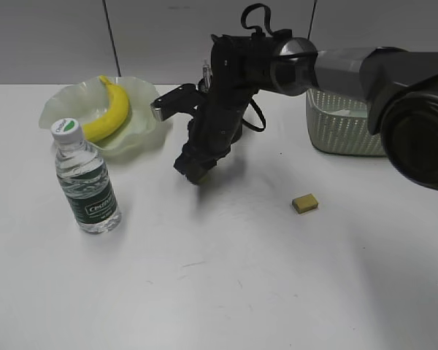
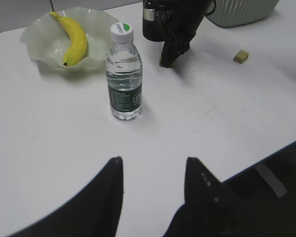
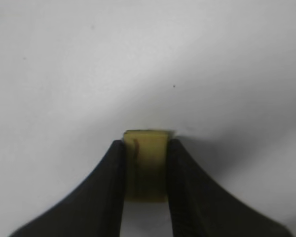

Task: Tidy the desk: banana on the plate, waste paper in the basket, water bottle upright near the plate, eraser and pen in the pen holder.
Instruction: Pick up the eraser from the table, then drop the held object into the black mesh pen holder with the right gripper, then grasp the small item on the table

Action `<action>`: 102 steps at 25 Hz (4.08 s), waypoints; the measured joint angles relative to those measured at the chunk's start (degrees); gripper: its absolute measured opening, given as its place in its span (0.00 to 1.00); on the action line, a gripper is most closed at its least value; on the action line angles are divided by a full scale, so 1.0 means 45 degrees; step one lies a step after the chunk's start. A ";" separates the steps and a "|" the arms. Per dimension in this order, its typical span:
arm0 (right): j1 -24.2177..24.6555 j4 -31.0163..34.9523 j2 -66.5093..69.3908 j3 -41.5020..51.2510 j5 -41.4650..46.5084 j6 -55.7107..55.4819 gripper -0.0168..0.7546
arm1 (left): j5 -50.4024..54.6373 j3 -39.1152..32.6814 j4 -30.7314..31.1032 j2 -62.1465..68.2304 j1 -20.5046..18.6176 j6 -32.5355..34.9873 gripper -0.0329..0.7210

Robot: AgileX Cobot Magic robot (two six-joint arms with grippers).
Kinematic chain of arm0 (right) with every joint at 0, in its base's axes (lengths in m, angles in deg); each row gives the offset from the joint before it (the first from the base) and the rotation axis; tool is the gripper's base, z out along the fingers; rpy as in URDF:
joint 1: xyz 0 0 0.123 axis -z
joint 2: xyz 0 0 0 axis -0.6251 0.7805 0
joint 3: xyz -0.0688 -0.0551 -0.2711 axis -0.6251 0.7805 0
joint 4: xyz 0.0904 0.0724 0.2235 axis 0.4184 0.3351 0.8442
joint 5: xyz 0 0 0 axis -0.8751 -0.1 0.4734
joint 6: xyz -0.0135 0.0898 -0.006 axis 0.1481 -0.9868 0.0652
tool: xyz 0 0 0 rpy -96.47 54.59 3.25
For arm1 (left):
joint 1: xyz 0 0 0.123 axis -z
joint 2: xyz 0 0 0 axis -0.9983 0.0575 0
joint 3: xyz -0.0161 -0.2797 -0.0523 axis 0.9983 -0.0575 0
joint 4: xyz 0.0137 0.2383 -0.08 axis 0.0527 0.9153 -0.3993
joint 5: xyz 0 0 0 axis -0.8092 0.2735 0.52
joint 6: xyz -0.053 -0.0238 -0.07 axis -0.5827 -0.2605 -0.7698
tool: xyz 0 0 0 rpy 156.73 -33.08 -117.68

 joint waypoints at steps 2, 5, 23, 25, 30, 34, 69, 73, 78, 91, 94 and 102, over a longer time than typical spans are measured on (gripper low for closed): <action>-0.0029 -0.0025 -0.0162 0.0000 0.0305 -0.0146 0.29 | 0.0000 0.0000 0.0000 0.0000 0.0000 0.0000 0.45; -0.0080 -0.0055 -0.0813 0.0000 0.0377 -0.0325 0.29 | 0.0000 0.0000 0.0000 0.0000 0.0000 0.0000 0.45; 0.1500 -0.1336 -0.3305 0.0000 -0.3289 -0.3256 0.29 | 0.0000 0.0000 0.0000 0.0000 0.0000 0.0000 0.45; 0.1659 -0.1173 -0.3111 0.0000 -0.3515 -0.3307 0.29 | 0.0000 0.0000 0.0000 0.0000 0.0000 0.0000 0.45; 0.1715 -0.0654 -0.2263 0.0000 -0.3694 -0.3318 0.29 | 0.0000 0.0000 0.0012 0.0000 0.0000 0.0000 0.45; 0.1715 -0.0465 -0.1784 0.0000 -0.3939 -0.3306 0.29 | 0.0000 0.0000 0.0012 0.0000 0.0000 0.0000 0.45; 0.1715 -0.2557 -0.7728 -0.0535 0.3771 -0.5584 0.61 | 0.0000 0.0000 0.0035 0.0000 0.0000 0.0000 0.45; 0.1715 -0.2881 -0.9972 0.1278 0.3775 -0.5614 0.61 | 0.0000 0.0000 0.0035 0.0000 0.0000 0.0000 0.45; 0.1715 -0.3332 -1.3076 0.4411 0.3786 -0.6000 0.61 | 0.0000 0.0000 0.0035 0.0000 0.0000 0.0000 0.45; 0.1715 -0.3955 -2.1887 1.3408 0.3787 -0.6518 0.61 | 0.0000 0.0000 0.0035 0.0000 0.0000 0.0000 0.45; 0.1715 -0.4121 -2.3686 1.5164 0.3715 -0.6533 0.61 | 0.0000 0.0000 0.0035 0.0000 0.0000 0.0000 0.45; 0.1715 -0.4146 -2.9147 1.8863 0.3302 -0.6542 0.61 | 0.0000 0.0000 0.0035 0.0000 0.0000 0.0000 0.45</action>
